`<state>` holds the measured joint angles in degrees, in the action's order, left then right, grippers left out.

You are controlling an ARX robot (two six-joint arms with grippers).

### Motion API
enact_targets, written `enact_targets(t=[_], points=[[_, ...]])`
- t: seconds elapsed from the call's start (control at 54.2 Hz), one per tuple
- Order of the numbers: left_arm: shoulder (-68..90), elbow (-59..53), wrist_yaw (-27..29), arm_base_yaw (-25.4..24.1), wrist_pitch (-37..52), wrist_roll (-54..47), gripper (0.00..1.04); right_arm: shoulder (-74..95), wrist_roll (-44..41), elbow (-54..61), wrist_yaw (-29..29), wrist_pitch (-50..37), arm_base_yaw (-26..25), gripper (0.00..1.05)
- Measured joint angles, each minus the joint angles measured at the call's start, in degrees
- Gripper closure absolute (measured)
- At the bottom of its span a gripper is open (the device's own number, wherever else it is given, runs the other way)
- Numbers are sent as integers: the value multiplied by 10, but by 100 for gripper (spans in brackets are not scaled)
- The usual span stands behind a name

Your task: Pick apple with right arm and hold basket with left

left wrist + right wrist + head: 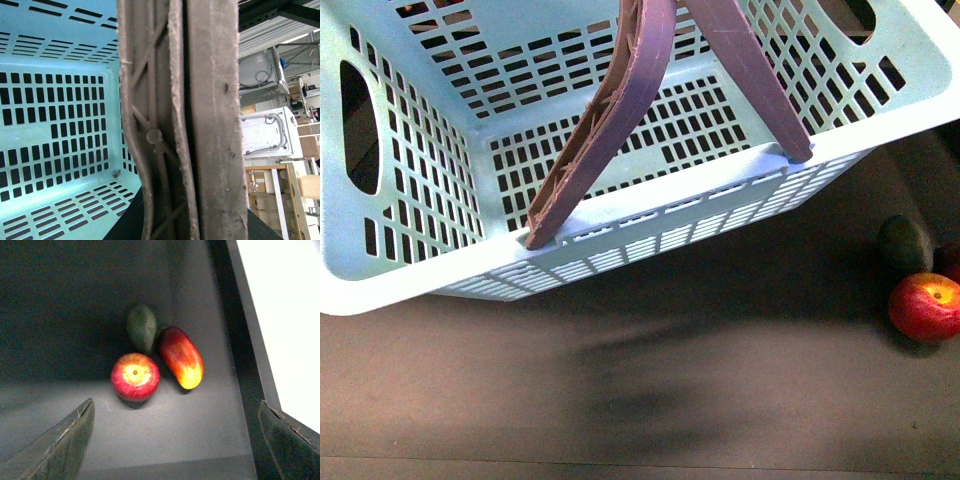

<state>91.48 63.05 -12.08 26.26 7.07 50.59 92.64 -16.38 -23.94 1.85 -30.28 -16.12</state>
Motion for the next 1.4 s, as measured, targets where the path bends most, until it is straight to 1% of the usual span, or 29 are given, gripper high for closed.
enact_targets(t=[0.092,0.221,0.369,0.553,0.867,1.402], points=[[0,0,0,0,0,0,90,87,-3,-31,-4,-14,12,9],[0,0,0,0,0,0,90,190,0,-82,-19,-2,31,9],[0,0,0,0,0,0,90,260,12,-136,-50,16,50,9],[0,0,0,0,0,0,90,321,35,-192,-68,37,73,9],[0,0,0,0,0,0,90,380,38,-251,-89,59,78,9],[0,0,0,0,0,0,90,443,51,-338,-85,105,77,9]])
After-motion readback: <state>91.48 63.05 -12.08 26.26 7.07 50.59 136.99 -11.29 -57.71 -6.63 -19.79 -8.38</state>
